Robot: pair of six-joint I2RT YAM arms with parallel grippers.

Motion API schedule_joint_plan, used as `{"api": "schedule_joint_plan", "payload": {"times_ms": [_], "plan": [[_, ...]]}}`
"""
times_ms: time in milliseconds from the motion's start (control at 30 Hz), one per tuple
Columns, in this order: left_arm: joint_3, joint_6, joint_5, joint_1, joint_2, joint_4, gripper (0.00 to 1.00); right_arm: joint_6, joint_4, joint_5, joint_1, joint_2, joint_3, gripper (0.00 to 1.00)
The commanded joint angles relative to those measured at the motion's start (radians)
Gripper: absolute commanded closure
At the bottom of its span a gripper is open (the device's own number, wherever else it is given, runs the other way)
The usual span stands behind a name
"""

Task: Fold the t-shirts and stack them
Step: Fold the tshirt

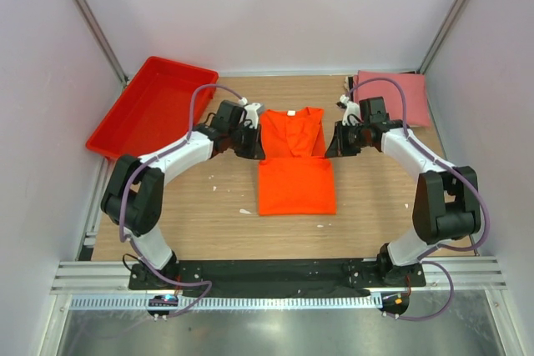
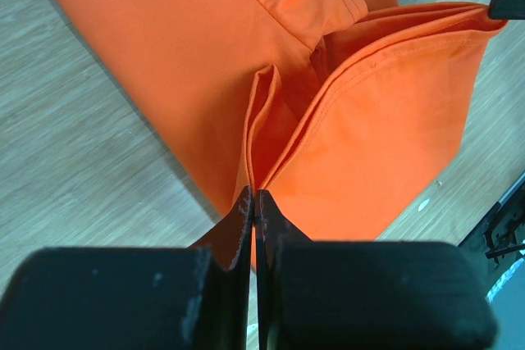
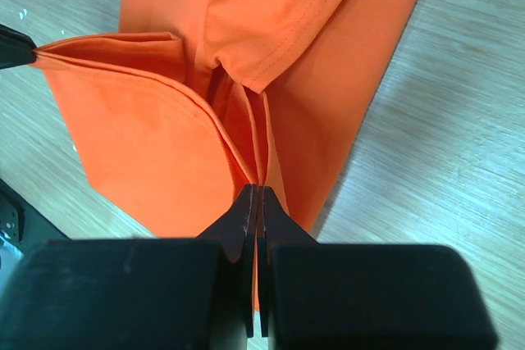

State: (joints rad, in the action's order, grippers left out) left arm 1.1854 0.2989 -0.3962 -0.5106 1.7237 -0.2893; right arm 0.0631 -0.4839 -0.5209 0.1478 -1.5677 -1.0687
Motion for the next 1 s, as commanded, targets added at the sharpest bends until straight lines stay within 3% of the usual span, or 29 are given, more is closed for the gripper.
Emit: {"api": "schedule_joint_plan", "payload": {"times_ms": [0,300,767,967], "plan": [[0.028,-0.006,0.022,-0.003,-0.012,0.041,1.0,0.009,0.044,0.022,0.004,0.047,-0.016,0.99],[0.039,-0.001,0.063,-0.005,-0.018,0.079,1.0,0.029,0.143,0.021,0.004,0.086,0.003,0.99],[0.19,0.013,0.074,-0.005,0.189,0.044,1.0,-0.025,0.071,0.11,0.004,-0.113,-0.086,0.99],[0.218,0.0,0.141,-0.005,0.231,-0.005,1.0,-0.02,0.097,0.136,0.004,-0.143,-0.094,0.99]]}}
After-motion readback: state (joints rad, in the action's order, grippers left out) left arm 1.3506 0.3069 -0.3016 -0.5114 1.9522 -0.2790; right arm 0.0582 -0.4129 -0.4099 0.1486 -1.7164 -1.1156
